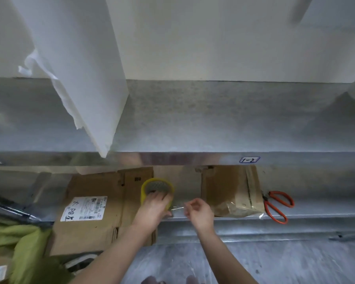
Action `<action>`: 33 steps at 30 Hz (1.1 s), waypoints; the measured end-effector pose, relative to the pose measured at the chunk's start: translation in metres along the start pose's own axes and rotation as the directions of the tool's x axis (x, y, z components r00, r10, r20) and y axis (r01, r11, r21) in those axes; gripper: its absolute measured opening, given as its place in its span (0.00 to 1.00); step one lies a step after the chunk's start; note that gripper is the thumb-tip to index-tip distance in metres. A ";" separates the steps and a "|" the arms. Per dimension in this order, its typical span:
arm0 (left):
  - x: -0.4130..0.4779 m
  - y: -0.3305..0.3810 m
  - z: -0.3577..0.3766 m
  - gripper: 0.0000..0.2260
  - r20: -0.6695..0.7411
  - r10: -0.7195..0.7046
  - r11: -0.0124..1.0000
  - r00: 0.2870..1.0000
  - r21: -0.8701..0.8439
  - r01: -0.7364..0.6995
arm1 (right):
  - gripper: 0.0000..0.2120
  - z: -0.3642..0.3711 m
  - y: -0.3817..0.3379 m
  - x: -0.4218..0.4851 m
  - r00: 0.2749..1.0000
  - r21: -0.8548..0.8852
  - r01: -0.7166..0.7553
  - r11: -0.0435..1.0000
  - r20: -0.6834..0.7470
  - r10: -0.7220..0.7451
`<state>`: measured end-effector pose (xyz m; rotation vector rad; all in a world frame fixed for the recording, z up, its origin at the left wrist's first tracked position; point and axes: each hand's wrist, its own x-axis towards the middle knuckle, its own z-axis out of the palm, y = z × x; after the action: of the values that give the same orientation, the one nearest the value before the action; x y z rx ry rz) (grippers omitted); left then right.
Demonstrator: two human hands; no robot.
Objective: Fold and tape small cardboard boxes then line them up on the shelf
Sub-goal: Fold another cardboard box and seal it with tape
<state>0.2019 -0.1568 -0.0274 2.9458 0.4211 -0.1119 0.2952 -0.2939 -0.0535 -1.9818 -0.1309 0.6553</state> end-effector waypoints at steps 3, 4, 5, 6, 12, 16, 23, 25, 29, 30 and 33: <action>0.004 -0.002 0.016 0.26 -0.005 0.029 0.991 1.000 -0.134 -0.029 | 0.11 0.003 0.005 0.012 0.998 -0.002 -0.048 0.999 -0.029 0.048; 0.003 -0.005 0.023 0.24 0.020 0.024 0.987 1.000 -0.158 -0.020 | 0.11 0.004 0.008 0.014 0.997 0.004 -0.069 0.998 -0.029 0.069; 0.001 -0.010 0.029 0.22 0.001 0.017 0.985 1.000 -0.171 -0.016 | 0.10 0.005 0.011 0.015 0.996 0.006 -0.087 0.996 -0.028 0.087; -0.002 -0.014 0.034 0.22 -0.017 0.016 0.988 1.000 -0.156 -0.019 | 0.09 0.005 0.014 0.015 0.995 -0.016 -0.094 0.995 -0.031 0.094; -0.001 -0.033 0.033 0.24 0.065 0.093 0.996 0.993 -0.009 -0.093 | 0.04 0.011 0.024 0.015 0.996 -0.277 0.005 0.961 -0.085 -0.030; -0.002 -0.030 0.033 0.27 0.071 0.075 0.997 0.995 -0.011 -0.074 | 0.15 0.013 0.024 0.013 0.993 -0.491 0.022 0.871 -0.087 -0.075; -0.002 -0.024 0.017 0.29 0.106 0.092 0.994 0.990 -0.065 -0.085 | 0.19 0.008 0.019 -0.010 0.971 -0.771 0.212 0.601 0.098 -0.217; -0.004 -0.019 0.006 0.26 0.055 0.119 0.989 0.991 -0.090 -0.113 | 0.17 0.000 0.013 -0.026 0.929 -0.741 0.324 0.588 0.133 -0.344; -0.003 0.009 -0.015 0.20 -0.081 0.179 0.980 0.981 -0.070 -0.184 | 0.10 -0.027 -0.007 -0.057 0.717 -0.684 0.571 0.455 0.145 -0.681; -0.003 0.019 -0.020 0.20 -0.090 0.182 0.979 0.979 -0.074 -0.189 | 0.10 -0.035 -0.011 -0.063 0.667 -0.677 0.605 0.418 0.145 -0.731; 0.000 0.054 -0.028 0.21 -0.117 0.196 0.975 0.974 -0.080 -0.206 | 0.11 -0.066 -0.013 -0.074 0.585 -0.688 0.634 0.353 0.129 -0.800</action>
<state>0.2186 -0.2036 0.0080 2.8919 0.1350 0.0905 0.2678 -0.3664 0.0098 -2.3437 -1.2185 -0.3129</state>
